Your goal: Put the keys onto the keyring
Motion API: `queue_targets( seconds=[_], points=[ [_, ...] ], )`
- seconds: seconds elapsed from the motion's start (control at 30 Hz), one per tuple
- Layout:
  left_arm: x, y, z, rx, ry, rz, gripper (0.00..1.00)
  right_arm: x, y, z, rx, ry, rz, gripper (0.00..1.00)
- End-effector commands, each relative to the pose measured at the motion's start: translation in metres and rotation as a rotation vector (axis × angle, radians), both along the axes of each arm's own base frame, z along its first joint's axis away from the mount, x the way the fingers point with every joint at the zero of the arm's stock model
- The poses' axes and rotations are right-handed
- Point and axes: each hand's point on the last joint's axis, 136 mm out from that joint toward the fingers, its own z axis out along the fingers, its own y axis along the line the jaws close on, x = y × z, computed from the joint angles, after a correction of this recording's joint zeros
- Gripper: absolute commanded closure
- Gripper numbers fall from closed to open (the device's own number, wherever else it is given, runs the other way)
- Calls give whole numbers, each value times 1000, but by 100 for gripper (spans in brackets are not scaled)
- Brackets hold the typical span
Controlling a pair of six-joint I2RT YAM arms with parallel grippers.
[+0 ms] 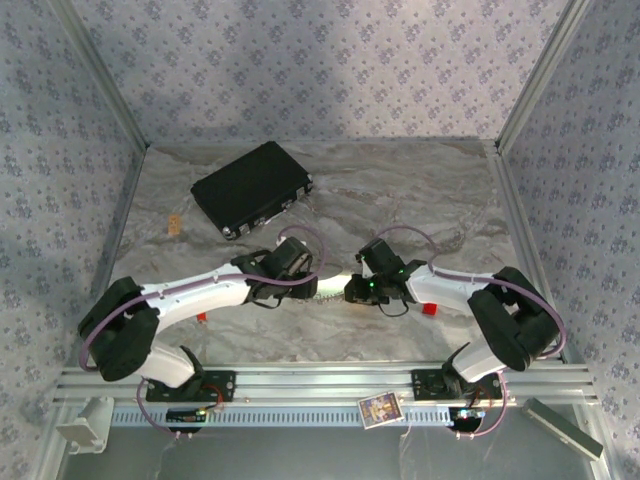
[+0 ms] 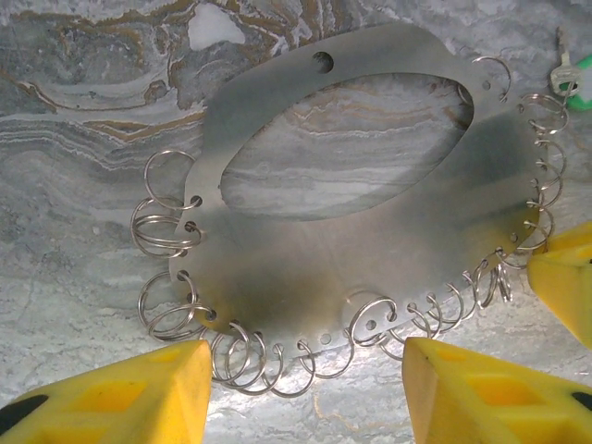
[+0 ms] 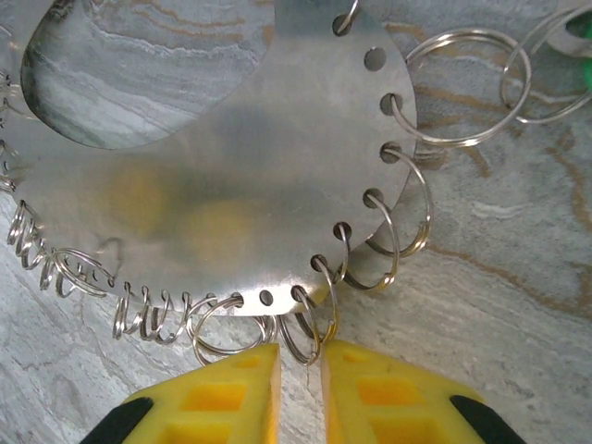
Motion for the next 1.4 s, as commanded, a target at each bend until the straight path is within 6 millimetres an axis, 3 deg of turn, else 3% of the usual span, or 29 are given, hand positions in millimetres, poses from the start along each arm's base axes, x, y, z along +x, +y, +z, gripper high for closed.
queue_targets(
  seconds=[0.0,0.2,1.07,1.37],
  points=[
    [3,0,7,-15,-34,3,44,7,5,4,9,-14,-27,84],
    [3,0,7,-15,-32,4,45,10,3,4,-5,-22,-37,90],
    [2,0,5,-20,-31,2,47,28,9,8,2,-49,-80,80],
    [1,-1,5,-22,-28,-3,47,33,7,7,-2,-57,-105,89]
  ],
)
